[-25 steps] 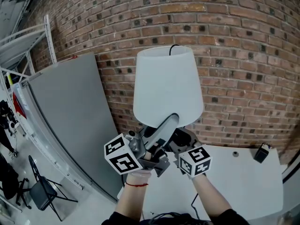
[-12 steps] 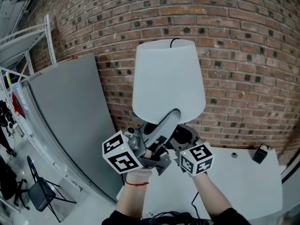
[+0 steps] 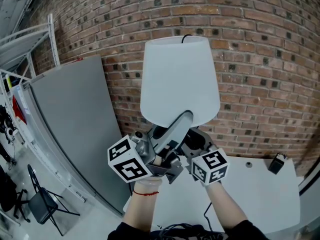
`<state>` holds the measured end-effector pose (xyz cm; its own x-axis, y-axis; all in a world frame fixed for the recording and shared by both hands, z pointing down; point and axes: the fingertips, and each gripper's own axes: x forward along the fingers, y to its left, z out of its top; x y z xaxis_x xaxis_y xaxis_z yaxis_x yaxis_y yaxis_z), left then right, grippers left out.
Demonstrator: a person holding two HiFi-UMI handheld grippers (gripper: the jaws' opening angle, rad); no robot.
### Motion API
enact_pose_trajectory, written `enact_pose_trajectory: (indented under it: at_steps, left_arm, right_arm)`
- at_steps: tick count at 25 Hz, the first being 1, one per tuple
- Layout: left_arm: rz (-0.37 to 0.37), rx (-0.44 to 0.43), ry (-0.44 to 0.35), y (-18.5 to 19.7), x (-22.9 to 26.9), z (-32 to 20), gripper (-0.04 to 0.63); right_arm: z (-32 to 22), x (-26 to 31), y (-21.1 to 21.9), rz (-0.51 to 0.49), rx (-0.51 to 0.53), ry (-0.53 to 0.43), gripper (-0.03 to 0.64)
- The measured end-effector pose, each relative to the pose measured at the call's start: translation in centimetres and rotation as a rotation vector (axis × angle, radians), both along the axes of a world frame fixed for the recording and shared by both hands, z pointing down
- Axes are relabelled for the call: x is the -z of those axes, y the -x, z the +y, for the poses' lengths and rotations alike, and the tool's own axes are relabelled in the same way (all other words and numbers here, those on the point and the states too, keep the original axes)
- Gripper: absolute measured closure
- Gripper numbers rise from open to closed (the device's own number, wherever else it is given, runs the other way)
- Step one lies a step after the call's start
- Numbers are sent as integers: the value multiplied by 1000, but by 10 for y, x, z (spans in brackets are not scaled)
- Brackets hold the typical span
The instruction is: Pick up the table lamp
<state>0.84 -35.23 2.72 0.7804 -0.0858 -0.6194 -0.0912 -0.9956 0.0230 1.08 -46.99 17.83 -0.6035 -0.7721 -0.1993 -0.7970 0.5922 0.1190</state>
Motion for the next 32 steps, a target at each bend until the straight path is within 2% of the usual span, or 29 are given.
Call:
enact_pose_trajectory:
  at_steps: [32]
  left_arm:
    - [12, -10, -3, 1, 0, 4, 586]
  right_arm:
    - [3, 2, -2, 16, -20, -13, 457]
